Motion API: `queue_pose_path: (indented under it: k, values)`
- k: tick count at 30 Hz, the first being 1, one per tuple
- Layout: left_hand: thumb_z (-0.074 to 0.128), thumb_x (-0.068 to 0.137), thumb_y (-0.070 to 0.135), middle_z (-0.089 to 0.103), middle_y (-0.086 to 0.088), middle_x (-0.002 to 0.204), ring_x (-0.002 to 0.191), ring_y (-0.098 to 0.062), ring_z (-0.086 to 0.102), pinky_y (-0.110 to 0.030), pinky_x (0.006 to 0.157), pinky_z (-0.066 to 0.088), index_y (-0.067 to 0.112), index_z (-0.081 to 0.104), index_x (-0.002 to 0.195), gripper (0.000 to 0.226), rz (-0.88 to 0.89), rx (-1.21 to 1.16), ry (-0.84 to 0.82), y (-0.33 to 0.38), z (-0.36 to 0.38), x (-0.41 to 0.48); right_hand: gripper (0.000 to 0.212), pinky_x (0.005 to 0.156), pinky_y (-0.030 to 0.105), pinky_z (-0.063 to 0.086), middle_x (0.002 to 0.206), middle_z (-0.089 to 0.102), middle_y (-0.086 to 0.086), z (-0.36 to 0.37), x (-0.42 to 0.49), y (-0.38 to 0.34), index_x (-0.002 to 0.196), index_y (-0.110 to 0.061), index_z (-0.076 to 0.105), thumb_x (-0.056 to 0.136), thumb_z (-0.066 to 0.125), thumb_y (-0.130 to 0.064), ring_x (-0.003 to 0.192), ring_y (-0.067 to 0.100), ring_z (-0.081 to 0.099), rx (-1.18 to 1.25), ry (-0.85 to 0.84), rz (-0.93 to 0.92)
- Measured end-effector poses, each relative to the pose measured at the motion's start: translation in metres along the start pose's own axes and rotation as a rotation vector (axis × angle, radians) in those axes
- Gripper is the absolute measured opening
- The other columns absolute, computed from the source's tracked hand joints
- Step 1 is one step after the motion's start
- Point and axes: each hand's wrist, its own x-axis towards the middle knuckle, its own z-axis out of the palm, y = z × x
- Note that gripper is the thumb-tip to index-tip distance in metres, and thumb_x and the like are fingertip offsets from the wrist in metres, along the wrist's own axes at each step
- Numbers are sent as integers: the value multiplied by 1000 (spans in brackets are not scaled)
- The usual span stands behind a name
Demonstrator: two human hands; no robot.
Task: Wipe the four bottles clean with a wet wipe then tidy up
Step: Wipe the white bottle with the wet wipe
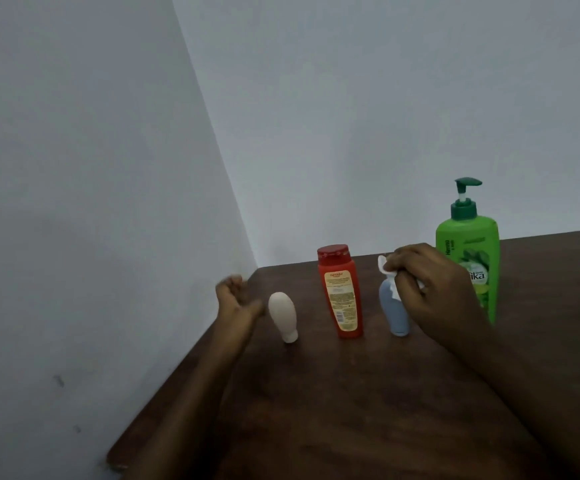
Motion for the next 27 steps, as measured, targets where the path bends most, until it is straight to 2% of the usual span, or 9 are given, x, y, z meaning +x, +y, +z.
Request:
queue_pose_path:
  k: [2, 4, 7, 10, 15, 18, 20, 23, 27]
  values:
    - [77, 81, -9, 49, -5, 154, 121, -25, 57, -34, 85, 58, 35, 17, 159, 108, -223, 73, -117, -19, -3, -7, 22, 79, 23, 52, 95, 72, 6, 2, 2, 0, 92, -3, 74, 87, 54, 4, 87, 16, 67, 47, 26, 54]
    - [88, 74, 1, 47, -8, 158, 126, -25, 58, -47, 100, 55, 52, -5, 159, 136, -317, 141, -299, -27, -3, -16, 26, 78, 16, 53, 95, 74, 4, 4, 3, 0, 93, -7, 76, 88, 57, 9, 88, 13, 69, 161, 55, 188]
    - [100, 62, 22, 42, -12, 162, 144, -29, 48, -59, 117, 40, 69, -15, 148, 151, -261, 265, -386, -37, 5, -20, 27, 79, 15, 54, 99, 75, 0, 8, -1, -1, 99, -9, 78, 89, 61, 11, 94, 6, 69, 248, 33, 310]
    - [100, 49, 46, 54, -6, 153, 136, -27, 57, -69, 118, 31, 81, -20, 136, 153, -160, 365, -290, -52, 17, -14, 19, 82, 10, 48, 100, 73, 1, 10, -4, -1, 101, -7, 78, 90, 67, 5, 92, 6, 67, 136, -20, 196]
    - [88, 80, 33, 53, 0, 155, 138, -25, 55, -69, 122, 22, 56, -14, 154, 128, -76, 487, -239, -37, 25, -29, 25, 90, 26, 51, 115, 71, 8, 15, -6, 2, 115, -7, 73, 92, 69, 1, 104, 17, 67, -27, -96, 31]
    - [82, 87, 29, 42, 1, 162, 141, -24, 52, -64, 116, 39, 57, -8, 155, 116, -4, 488, -254, -28, 24, -37, 34, 105, 23, 45, 131, 69, 8, 15, -5, 5, 128, -8, 69, 95, 65, 1, 122, 18, 63, -31, -73, 30]
    - [81, 88, 25, 50, 9, 152, 131, -16, 59, -49, 104, 55, 56, 2, 156, 108, 17, 443, -296, -15, 23, -52, 37, 108, 22, 44, 133, 68, 7, 14, -4, 4, 130, -8, 68, 95, 63, 2, 125, 16, 62, -39, -45, 36]
    - [82, 86, 24, 61, 18, 125, 107, -4, 65, -27, 83, 62, 44, 44, 135, 66, 85, 492, -401, 10, 24, -73, 34, 104, 23, 47, 123, 72, 9, 7, 0, 0, 122, -4, 71, 92, 56, 4, 117, 18, 65, -47, 16, 8]
    - [91, 77, 20, 75, 12, 108, 99, -7, 72, -32, 84, 63, 35, 67, 106, 40, 263, 431, -680, 56, 29, -91, 29, 97, 25, 51, 113, 74, 6, -1, 4, -3, 111, -4, 74, 92, 52, -1, 109, 14, 67, -1, 71, -17]
